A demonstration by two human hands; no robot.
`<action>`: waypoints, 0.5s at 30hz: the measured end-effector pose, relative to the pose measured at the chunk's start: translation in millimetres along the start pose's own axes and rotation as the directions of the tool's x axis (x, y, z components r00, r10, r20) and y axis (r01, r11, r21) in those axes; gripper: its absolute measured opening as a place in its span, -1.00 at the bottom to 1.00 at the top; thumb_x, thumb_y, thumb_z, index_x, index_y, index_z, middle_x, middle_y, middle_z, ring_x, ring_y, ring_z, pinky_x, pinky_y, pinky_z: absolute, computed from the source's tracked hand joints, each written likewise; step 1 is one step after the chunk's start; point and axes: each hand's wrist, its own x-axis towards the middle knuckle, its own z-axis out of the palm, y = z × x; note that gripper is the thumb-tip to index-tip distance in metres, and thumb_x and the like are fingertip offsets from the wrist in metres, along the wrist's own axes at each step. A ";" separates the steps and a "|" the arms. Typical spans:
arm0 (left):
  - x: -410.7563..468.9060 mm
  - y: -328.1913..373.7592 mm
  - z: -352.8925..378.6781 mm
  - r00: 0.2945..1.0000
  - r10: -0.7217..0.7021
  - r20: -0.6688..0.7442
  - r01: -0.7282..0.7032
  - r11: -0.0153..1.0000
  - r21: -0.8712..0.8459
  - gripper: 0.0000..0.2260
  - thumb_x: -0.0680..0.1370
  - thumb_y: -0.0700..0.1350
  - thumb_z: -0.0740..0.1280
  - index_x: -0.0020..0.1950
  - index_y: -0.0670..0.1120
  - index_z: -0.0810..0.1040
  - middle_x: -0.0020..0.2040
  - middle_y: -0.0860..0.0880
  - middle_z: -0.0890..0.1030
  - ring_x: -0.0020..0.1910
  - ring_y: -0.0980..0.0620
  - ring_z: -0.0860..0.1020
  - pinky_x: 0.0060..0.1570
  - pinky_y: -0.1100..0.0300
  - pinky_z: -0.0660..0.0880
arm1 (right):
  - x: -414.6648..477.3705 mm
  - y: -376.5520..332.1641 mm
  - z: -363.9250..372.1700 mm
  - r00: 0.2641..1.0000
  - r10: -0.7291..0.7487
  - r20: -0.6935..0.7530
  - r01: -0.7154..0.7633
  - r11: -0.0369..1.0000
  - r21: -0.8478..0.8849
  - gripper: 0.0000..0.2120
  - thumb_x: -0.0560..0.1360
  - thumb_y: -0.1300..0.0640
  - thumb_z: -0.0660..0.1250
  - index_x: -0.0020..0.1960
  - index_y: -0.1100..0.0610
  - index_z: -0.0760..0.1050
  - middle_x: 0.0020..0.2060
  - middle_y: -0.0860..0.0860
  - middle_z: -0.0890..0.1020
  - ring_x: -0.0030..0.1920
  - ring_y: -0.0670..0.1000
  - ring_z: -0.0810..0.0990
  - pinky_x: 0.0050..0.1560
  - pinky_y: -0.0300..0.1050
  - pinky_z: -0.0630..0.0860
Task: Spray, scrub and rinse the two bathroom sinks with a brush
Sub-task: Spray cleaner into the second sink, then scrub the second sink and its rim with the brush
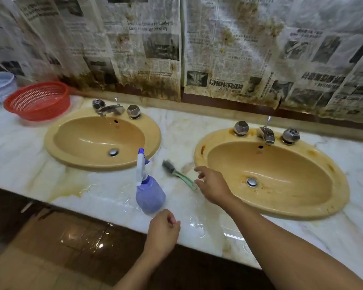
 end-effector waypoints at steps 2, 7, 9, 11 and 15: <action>5.3 4.7 10.2 0.991 0.130 -0.013 -0.129 0.991 0.030 -0.85 0.55 -0.15 0.43 -0.14 -0.01 0.48 -0.14 0.06 0.52 -0.15 0.15 0.50 -0.16 0.37 0.38 | 11.8 -0.7 7.3 0.999 0.000 0.052 0.005 0.996 -0.088 -0.58 0.61 0.06 0.34 0.46 0.01 0.44 0.19 0.06 0.62 0.20 0.10 0.57 0.13 -0.04 0.51; 22.2 -1.1 25.2 0.987 0.151 -0.054 -0.147 0.986 0.081 -0.83 0.59 -0.20 0.35 0.15 -0.02 0.56 0.09 0.04 0.44 0.08 0.08 0.48 0.18 0.19 0.44 | 23.7 -0.1 31.3 0.980 -0.004 0.201 0.086 0.911 -0.403 -0.72 0.63 0.06 0.26 0.30 0.12 0.42 0.19 0.14 0.54 0.19 0.21 0.58 0.02 0.01 0.49; 25.9 -0.9 28.9 0.987 0.157 -0.039 -0.150 0.980 0.127 -0.80 0.61 -0.22 0.32 0.21 -0.04 0.58 0.11 0.04 0.41 0.13 0.04 0.47 0.26 0.14 0.43 | 20.4 2.3 29.1 0.981 0.054 0.186 0.024 0.920 -0.390 -0.78 0.61 0.14 0.24 0.23 0.17 0.43 0.17 0.17 0.56 0.17 0.23 0.59 -0.04 -0.02 0.44; 29.5 0.6 29.5 0.986 0.161 -0.051 -0.153 0.979 0.132 -0.78 0.63 -0.25 0.26 0.22 -0.05 0.59 0.11 0.03 0.44 0.13 0.05 0.48 0.28 0.11 0.45 | 13.9 4.2 16.4 0.983 0.126 0.136 -0.083 0.955 -0.286 -0.78 0.58 0.17 0.22 0.21 0.20 0.41 0.15 0.21 0.57 0.15 0.26 0.59 -0.05 -0.02 0.43; 38.5 19.5 29.8 0.975 0.203 -0.086 -0.197 0.978 0.070 -0.77 0.67 -0.24 0.22 0.22 0.02 0.55 0.19 0.04 0.55 0.14 0.13 0.52 0.21 0.25 0.45 | -3.6 32.2 -32.2 0.963 0.270 -0.004 -0.270 0.960 0.071 -0.84 0.55 0.20 0.10 0.11 0.20 0.30 -0.05 0.27 0.59 -0.20 0.28 0.67 -0.33 -0.02 0.55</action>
